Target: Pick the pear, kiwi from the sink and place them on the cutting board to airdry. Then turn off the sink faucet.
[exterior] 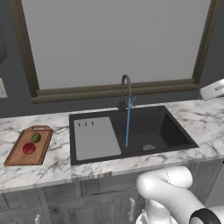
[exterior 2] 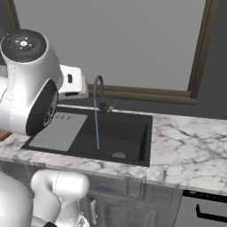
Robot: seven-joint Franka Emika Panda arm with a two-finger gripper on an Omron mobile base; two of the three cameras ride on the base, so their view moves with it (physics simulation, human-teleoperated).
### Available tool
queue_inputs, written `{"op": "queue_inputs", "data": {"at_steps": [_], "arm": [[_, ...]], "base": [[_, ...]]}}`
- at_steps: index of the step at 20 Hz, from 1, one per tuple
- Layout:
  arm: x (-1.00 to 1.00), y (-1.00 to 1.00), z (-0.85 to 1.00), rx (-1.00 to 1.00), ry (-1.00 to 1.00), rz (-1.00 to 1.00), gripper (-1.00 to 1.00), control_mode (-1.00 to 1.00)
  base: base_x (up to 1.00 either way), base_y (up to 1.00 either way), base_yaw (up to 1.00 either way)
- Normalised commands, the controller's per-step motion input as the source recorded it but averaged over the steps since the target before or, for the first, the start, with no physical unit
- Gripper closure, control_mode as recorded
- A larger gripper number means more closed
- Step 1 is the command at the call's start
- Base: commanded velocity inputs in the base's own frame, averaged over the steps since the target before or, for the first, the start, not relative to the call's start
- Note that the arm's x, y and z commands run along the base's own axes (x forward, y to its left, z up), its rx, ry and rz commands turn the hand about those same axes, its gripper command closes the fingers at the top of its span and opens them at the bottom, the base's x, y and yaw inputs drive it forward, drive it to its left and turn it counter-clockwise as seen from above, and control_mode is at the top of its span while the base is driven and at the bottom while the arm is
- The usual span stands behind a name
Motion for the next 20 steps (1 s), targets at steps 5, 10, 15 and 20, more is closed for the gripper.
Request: {"op": "queue_inputs", "data": {"at_steps": [5, 10, 15, 20], "arm": [[0.0, -0.14, -0.37, 0.04, -0.02, 0.03, -1.0, -1.0], [-0.02, 0.0, -0.2, 0.02, -0.03, 0.01, -1.0, -1.0], [0.0, -0.01, -0.14, 0.07, -0.01, 0.04, -1.0, -1.0], [0.0, -0.11, -0.21, 0.09, -0.04, 0.07, -1.0, -1.0]], "base": [[0.0, 0.0, 0.0], [0.0, 0.0, 0.0], [0.0, 0.0, 0.0], [0.0, 0.0, 0.0]]}}
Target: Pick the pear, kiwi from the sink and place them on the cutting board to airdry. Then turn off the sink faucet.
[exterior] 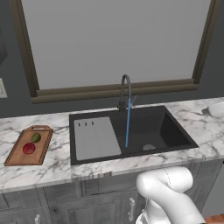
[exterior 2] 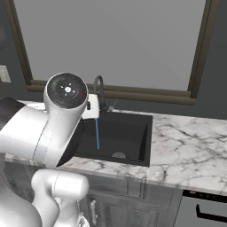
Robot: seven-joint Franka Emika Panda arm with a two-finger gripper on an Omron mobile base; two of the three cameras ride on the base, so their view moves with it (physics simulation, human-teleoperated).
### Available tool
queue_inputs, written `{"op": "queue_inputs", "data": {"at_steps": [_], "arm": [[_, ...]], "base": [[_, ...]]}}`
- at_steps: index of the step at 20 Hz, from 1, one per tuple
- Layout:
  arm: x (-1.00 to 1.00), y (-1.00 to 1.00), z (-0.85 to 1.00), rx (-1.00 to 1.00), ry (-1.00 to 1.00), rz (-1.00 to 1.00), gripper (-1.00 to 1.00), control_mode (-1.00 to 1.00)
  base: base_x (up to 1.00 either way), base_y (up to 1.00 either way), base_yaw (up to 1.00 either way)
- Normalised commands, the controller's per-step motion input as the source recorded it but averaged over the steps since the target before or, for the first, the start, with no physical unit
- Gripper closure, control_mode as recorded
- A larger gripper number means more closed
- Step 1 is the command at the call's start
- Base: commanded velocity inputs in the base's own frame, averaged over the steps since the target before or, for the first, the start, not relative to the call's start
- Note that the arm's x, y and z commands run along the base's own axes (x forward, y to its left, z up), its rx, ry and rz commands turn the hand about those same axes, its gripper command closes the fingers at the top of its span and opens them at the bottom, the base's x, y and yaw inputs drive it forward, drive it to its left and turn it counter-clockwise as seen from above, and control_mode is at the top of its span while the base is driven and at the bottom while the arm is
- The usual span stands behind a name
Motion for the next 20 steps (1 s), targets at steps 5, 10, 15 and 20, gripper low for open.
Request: {"op": "queue_inputs", "data": {"at_steps": [5, 10, 15, 20], "arm": [[0.0, -0.11, -0.22, 0.09, -0.04, 0.08, -1.0, -1.0], [-0.1, -0.04, -0.08, 0.06, -0.03, 0.05, -1.0, -1.0], [-0.33, -0.19, -0.07, 0.07, -0.03, 0.16, -1.0, -1.0], [-0.02, -0.04, -0.27, 0.07, -0.2, 0.1, -1.0, -1.0]], "base": [[0.0, 0.0, 0.0], [0.0, 0.0, 0.0], [0.0, 0.0, 0.0], [0.0, 0.0, 0.0]]}}
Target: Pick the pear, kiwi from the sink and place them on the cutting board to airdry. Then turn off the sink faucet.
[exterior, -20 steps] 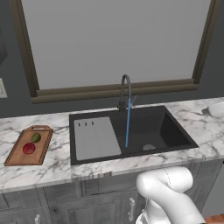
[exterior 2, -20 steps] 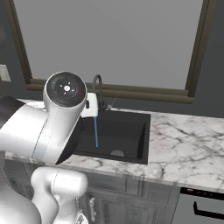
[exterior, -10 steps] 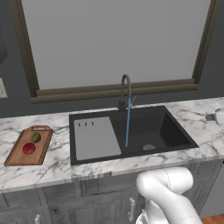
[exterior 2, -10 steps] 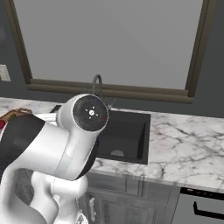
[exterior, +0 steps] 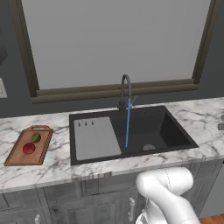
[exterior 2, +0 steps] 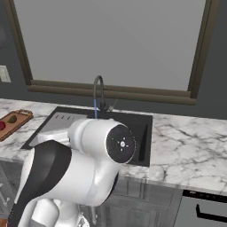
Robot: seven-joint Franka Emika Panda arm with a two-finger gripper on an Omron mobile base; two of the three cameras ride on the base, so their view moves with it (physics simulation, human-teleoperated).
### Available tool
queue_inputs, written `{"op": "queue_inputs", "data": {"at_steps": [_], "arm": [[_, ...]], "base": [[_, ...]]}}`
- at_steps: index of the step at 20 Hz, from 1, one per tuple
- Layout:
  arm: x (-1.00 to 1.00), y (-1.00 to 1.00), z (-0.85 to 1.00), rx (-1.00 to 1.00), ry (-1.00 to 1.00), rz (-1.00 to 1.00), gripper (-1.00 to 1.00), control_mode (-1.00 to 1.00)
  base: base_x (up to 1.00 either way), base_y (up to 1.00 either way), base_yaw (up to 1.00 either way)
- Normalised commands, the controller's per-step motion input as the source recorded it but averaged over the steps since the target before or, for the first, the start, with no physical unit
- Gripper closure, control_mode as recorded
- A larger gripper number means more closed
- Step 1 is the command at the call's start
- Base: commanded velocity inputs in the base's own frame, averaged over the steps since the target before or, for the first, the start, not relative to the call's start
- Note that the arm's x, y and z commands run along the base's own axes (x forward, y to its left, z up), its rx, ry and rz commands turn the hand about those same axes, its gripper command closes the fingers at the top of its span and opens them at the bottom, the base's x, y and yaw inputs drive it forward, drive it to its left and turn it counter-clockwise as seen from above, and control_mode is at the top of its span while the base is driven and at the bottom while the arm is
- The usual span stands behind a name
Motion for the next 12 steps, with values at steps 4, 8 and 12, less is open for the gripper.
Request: {"op": "queue_inputs", "data": {"at_steps": [4, 8, 12], "arm": [[0.2, 0.0, -0.29, 0.07, -0.2, 0.04, -1.0, -1.0], [0.33, 0.0, -0.15, 0.05, -0.17, 0.0, -1.0, -1.0], [0.14, 0.0, 0.0, 0.01, -0.08, 0.0, -1.0, -1.0]], "base": [[0.0, 0.0, 0.0], [0.0, 0.0, 0.0], [0.0, 0.0, 0.0]]}}
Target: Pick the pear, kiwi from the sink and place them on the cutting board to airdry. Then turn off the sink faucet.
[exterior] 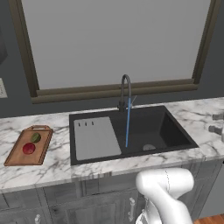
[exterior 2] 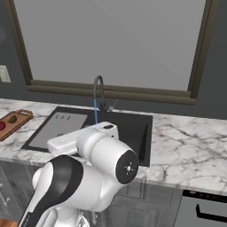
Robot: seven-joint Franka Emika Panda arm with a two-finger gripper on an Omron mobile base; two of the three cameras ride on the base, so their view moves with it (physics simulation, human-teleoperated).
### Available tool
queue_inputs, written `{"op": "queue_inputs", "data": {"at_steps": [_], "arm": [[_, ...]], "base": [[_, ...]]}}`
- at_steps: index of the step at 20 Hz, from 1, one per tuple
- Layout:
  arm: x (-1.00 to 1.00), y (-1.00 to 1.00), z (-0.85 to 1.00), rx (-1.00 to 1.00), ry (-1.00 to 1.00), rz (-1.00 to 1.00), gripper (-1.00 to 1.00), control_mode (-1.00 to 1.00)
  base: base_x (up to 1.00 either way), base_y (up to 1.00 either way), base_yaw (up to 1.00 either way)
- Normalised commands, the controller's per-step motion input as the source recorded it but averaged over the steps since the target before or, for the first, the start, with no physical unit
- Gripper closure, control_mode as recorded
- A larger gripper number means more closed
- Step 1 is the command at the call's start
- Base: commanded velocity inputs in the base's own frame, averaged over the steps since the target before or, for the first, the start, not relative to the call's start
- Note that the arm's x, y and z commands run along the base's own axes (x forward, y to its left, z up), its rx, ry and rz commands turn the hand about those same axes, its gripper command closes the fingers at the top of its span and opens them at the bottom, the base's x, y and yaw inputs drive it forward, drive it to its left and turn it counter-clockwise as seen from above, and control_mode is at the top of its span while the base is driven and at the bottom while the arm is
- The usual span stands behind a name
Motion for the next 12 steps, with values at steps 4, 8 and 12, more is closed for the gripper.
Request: {"op": "queue_inputs", "data": {"at_steps": [4, 8, 12], "arm": [[0.3, 0.0, 0.0, 0.06, -0.02, 0.0, -1.0, -1.0], [0.31, -0.03, 0.0, 0.06, 0.0, 0.0, -1.0, -1.0], [0.27, -0.06, -0.02, 0.02, 0.0, 0.01, -1.0, -1.0]], "base": [[0.0, 0.0, 0.0], [0.0, 0.0, 0.0], [0.0, 0.0, 0.0]]}}
